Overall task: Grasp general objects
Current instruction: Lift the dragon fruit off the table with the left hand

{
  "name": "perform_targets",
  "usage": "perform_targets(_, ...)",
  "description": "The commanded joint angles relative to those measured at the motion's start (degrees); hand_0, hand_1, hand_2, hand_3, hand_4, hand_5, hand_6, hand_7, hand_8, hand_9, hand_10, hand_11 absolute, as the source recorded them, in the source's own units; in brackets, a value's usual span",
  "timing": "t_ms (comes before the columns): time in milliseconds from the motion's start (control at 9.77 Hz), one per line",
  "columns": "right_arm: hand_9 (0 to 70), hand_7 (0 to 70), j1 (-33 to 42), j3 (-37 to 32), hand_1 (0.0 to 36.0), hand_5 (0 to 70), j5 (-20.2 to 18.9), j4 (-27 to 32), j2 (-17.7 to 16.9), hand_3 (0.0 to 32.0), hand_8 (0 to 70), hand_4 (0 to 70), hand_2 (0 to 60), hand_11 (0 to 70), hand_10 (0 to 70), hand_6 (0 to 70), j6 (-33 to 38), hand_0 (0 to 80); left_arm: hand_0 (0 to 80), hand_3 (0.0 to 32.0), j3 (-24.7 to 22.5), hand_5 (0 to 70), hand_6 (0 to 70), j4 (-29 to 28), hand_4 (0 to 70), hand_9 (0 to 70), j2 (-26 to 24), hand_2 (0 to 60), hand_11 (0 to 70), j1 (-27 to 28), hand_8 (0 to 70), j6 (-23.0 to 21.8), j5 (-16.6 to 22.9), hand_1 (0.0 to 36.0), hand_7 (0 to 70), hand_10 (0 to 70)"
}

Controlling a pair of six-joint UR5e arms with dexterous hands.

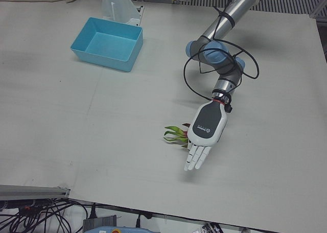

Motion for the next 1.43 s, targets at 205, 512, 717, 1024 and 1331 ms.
perform_targets(205,0.0,0.0,0.0,0.0,0.0,0.0,0.0,0.0,0.0,0.0,0.0,0.0,0.0,0.0,0.0,0.0,0.0,0.0,45.7,0.0,-2.6,70.0,0.7,0.9,70.0,1.7,0.1,60.0,0.0,-0.1,0.0,-0.9,0.1,36.0,15.5,0.0)
perform_targets(512,0.0,0.0,0.0,0.0,0.0,0.0,0.0,0.0,0.0,0.0,0.0,0.0,0.0,0.0,0.0,0.0,0.0,0.0,43.8,0.0,-8.5,70.0,0.0,5.0,70.0,1.6,0.0,60.0,0.0,0.0,0.0,-7.6,0.6,36.0,15.4,0.0)
perform_targets(717,0.0,0.0,0.0,0.0,0.0,0.0,0.0,0.0,0.0,0.0,0.0,0.0,0.0,0.0,0.0,0.0,0.0,0.0,42.6,0.0,-10.6,70.0,1.9,11.6,70.0,2.3,-3.9,60.0,0.0,0.0,0.0,-13.6,2.3,33.7,18.7,0.0)
perform_targets(1024,0.0,0.0,0.0,0.0,0.0,0.0,0.0,0.0,0.0,0.0,0.0,0.0,0.0,0.0,0.0,0.0,0.0,0.0,42.7,0.0,-13.5,67.5,1.5,19.5,70.0,2.3,-8.8,60.0,0.0,-0.3,0.0,-19.5,11.6,30.6,18.5,0.0)
perform_targets(1331,0.0,0.0,0.0,0.0,0.0,0.0,0.0,0.0,0.0,0.0,0.0,0.0,0.0,0.0,0.0,0.0,0.0,0.0,43.0,0.0,-17.0,68.4,5.1,32.8,70.0,3.4,-18.9,60.0,0.0,-0.4,0.0,-21.8,22.0,29.0,24.0,0.0)
